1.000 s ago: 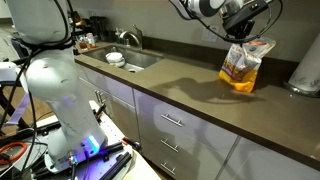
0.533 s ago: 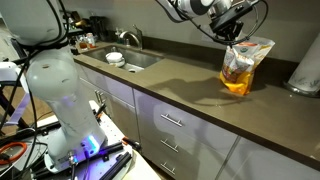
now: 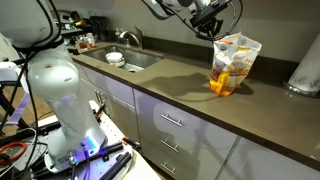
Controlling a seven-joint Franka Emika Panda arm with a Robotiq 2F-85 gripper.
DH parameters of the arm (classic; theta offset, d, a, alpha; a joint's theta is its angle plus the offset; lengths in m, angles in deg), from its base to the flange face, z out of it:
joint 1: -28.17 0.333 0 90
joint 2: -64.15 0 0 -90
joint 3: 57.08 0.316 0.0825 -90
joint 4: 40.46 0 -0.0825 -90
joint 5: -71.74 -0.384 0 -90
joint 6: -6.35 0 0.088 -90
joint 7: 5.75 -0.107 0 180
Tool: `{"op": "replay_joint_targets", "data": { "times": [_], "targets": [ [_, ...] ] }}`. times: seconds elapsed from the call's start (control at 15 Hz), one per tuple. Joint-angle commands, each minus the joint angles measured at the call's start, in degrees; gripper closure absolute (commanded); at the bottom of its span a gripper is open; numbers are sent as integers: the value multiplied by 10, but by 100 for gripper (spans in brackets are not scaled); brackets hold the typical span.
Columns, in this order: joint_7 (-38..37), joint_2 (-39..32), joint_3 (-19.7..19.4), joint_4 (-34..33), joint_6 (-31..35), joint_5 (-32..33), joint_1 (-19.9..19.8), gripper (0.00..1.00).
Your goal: Slide the bag on the countertop to the left.
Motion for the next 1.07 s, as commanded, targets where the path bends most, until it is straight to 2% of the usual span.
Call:
{"op": "replay_joint_targets", "data": {
  "times": [0.0,0.27,1.0],
  "targets": [
    [-40,50,14,33,-44,33,5,96],
    [-21,91,15,63,-95,-2,13,96],
    [-69,188,34,131,-181,-13,46,96]
  ]
}}
